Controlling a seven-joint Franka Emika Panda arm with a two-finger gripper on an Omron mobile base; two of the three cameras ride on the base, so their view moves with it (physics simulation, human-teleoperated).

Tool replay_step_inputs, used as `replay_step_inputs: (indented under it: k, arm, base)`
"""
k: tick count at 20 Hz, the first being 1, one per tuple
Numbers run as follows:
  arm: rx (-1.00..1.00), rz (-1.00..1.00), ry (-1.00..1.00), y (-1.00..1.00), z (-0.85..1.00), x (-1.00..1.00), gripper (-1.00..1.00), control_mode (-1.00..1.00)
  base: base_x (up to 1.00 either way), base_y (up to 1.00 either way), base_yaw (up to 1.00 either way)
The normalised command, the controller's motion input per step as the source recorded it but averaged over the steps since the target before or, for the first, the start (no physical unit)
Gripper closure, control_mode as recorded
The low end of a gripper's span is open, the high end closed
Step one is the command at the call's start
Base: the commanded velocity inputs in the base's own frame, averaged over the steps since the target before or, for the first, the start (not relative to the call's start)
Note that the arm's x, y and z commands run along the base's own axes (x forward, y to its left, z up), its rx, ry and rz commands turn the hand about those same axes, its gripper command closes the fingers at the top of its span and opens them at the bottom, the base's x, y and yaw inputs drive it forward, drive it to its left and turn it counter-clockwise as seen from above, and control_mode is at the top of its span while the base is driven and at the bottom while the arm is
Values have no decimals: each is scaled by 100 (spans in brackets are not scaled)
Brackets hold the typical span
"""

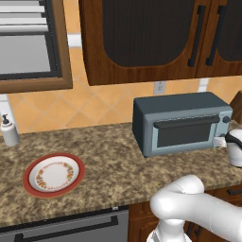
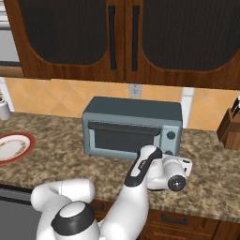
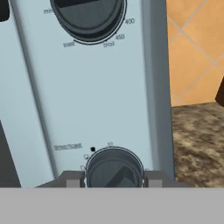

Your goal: Pick up the kebab skewer and baguette bread, and place them inside the toaster oven. Close the toaster oven door and start by setting the timer.

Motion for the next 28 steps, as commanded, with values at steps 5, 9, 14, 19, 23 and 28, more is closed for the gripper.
replay_step_inputs:
  k: [5,9,14,19,23,28]
  arm:
    - [0,0,0,0,0,0,100,-100]
    - [0,0,0,0,0,0,100,-100]
    - [0,0,-2,0,0,11,100,-100]
    - [0,0,-9,0,-8,23,100,-100]
    - [0,0,-3,0,-1,6,100,-100]
    - [0,0,0,0,0,0,100,-100]
  base:
    - [0,0,0]
    - [0,0,0]
    - [0,0,0]
    - [0,0,0]
    - [0,0,0]
    - [0,0,0]
